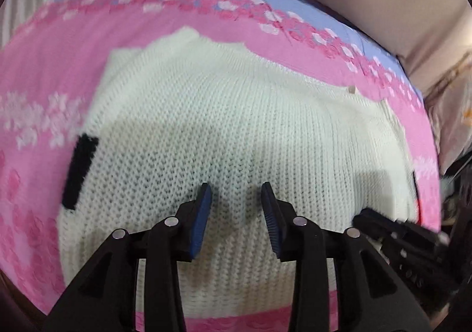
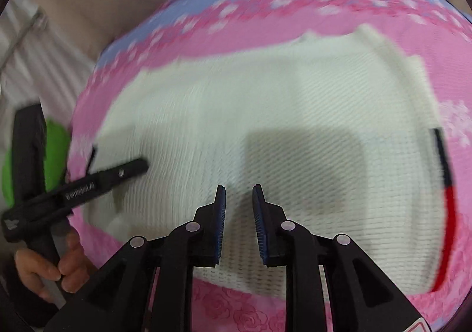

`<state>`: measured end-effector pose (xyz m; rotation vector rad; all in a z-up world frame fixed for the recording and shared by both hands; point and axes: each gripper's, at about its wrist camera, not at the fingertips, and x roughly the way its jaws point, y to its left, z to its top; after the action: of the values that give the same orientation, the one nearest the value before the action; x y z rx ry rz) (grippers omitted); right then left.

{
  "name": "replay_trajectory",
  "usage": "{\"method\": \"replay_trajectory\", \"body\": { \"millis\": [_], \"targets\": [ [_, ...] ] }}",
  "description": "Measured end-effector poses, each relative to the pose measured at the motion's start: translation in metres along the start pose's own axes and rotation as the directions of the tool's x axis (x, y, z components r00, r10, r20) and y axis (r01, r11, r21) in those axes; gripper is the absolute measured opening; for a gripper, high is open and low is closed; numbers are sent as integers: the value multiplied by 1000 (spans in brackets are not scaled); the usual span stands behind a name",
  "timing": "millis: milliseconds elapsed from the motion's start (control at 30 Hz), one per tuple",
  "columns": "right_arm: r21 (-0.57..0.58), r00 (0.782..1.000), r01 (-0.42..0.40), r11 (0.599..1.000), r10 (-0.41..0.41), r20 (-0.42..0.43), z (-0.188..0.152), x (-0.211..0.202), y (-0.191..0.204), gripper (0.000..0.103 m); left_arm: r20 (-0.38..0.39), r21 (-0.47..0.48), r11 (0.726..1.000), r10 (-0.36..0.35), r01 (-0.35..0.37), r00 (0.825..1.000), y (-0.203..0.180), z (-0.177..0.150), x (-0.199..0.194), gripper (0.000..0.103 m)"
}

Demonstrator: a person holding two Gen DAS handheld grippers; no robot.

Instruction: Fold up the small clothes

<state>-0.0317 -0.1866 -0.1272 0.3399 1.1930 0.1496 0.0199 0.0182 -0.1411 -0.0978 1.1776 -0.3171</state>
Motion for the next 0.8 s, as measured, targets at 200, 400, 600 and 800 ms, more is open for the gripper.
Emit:
{"method": "replay_trajectory", "body": {
  "millis": [200,400,600,800],
  "targets": [
    [184,992,95,978,-109,68,-20,-29,-82,0,-12,-142,989,34,-35,999,51,-10,-5,36],
    [401,993,14,916,-58,99,-43,-49,-147,0,-8,-91,992,85,-85,996,50,-12,-8,33],
    [296,985,68,953,-111,130,-21,-56,-96,11,-18,-112,991,71,-73,997,50,-13,-7,33],
    [180,995,32,983,-48,86,31,-22,-52,11,9,-140,989,59,-57,998,39,15,-18,37]
  ]
}}
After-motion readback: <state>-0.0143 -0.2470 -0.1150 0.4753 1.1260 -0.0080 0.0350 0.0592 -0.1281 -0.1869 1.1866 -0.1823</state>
